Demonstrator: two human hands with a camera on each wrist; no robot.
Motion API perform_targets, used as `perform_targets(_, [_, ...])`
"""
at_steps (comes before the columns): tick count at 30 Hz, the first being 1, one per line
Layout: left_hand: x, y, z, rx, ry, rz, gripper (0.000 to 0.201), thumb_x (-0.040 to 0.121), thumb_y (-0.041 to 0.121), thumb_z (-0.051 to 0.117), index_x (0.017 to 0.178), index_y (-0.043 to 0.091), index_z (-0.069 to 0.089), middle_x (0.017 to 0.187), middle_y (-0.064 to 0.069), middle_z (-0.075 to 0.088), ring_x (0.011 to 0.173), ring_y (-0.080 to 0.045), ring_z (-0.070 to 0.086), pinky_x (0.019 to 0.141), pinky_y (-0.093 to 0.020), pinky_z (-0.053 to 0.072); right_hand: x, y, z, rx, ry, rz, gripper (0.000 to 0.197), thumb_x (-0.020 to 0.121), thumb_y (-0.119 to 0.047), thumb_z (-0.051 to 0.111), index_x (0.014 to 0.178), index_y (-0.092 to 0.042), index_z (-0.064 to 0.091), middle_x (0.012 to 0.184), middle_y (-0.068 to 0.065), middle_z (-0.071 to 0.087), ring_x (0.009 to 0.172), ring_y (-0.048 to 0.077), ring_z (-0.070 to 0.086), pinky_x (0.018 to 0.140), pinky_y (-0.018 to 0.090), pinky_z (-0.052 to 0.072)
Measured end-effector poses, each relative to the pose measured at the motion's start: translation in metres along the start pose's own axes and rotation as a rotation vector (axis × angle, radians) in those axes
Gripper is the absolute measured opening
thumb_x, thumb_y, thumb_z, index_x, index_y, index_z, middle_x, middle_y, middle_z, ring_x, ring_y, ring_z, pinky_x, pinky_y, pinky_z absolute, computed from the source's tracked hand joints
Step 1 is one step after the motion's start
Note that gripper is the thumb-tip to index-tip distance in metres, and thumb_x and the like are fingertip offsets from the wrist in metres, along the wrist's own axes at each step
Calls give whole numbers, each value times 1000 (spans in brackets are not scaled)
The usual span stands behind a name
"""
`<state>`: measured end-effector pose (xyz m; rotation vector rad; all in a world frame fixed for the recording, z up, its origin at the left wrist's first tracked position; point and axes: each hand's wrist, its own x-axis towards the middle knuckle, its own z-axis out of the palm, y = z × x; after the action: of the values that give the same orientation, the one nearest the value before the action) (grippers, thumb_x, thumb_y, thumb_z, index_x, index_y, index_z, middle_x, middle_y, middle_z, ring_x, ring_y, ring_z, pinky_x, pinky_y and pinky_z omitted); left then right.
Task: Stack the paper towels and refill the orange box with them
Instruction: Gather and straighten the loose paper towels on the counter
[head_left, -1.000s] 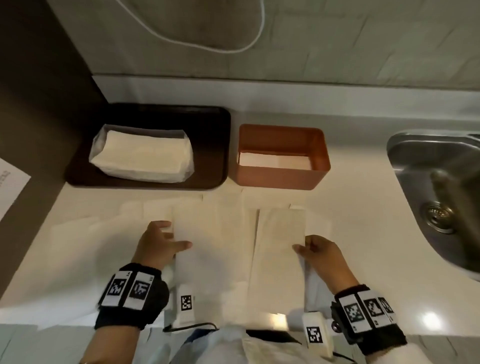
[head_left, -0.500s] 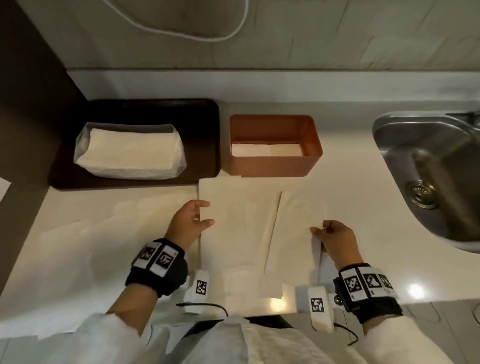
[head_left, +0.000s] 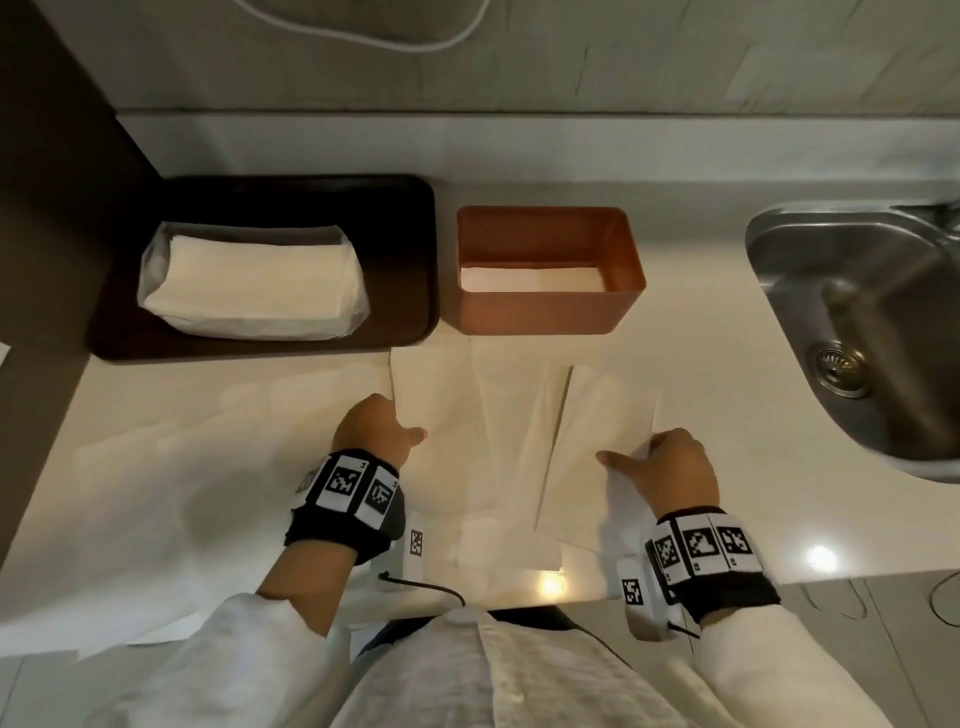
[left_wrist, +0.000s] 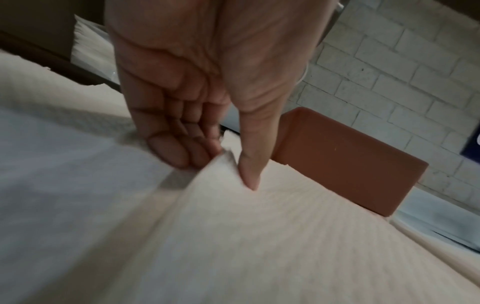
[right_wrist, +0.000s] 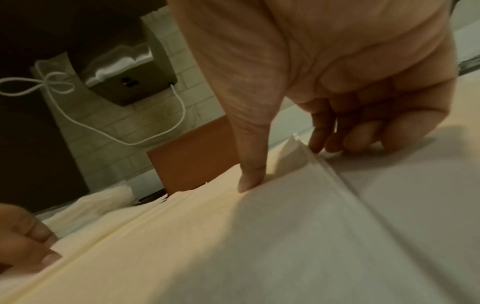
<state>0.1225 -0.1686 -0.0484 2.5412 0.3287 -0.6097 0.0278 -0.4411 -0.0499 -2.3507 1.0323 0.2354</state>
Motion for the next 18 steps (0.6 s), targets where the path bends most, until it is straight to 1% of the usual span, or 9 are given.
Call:
perform_targets(1, [0,2,-1,38,-10,16,39,76,30,70,103,3,59,108,-15,65,97,-33,60,79,-37,46,-1,-2,-1,-16,-44,-5,48,64,-45,78,70,-6,50,70,7,54,69,26,55,53,29,41])
perform_targets(3, [-2,3,-1,56,10,59,31,77,27,69,96,4,61,101,-15,66,90,-32,61,74,-35,46,-2,-4,-2,27,-80,-49,40,72,-35,73,64,-8,45,61,3,47,63,24,49,48,26,31])
perform_targets(5, [-7,3,1,-25,64,122,28,78,23,68,99,7,59,100,-11,66,88,-30,61,76,-35,47,-6,-8,-9,133,-59,-104,33,77,-27,69,67,-5,46,60,5,45,62,24,47,49,26,28])
perform_targets(7, [-13,0,1,-169,124,173,30,81,22,66,106,7,58,98,-8,66,88,-28,60,80,-34,47,-10,-13,-24,214,-50,-165,25,80,-25,67,76,-4,53,64,4,51,61,21,49,51,26,32])
perform_targets(10, [-19,-5,0,-425,131,218,25,84,17,63,105,2,59,89,-7,62,83,-25,58,78,-31,46,-17,-28,-44,566,-72,-165,26,81,-21,67,98,-4,60,87,9,66,78,26,63,71,35,52])
perform_targets(12, [-18,-10,-4,-626,66,192,21,87,14,60,103,0,59,91,-12,65,79,-27,60,76,-41,52,-19,-45,-36,834,-165,-84,31,80,-16,68,107,-4,58,98,13,69,87,30,66,82,42,54])
perform_targets(13, [-18,-13,-6,-702,22,160,19,88,12,58,102,0,58,92,-16,65,75,-27,60,72,-42,53,-18,-53,-24,875,-234,-38,33,79,-16,68,109,-5,57,102,15,69,89,31,67,85,45,54])
perform_targets(16, [-16,-21,-6,-835,-136,56,16,92,9,50,106,4,55,95,-14,63,70,-20,59,58,-30,56,-18,-76,23,788,-398,67,36,79,-21,67,110,-6,55,112,16,66,96,31,64,91,46,51])
perform_targets(18, [-13,-25,-4,-822,-171,16,21,92,9,50,112,3,52,98,-14,62,69,-18,59,53,-25,56,-21,-88,42,575,-357,20,37,81,-24,65,110,-3,54,115,15,64,102,31,61,91,37,48])
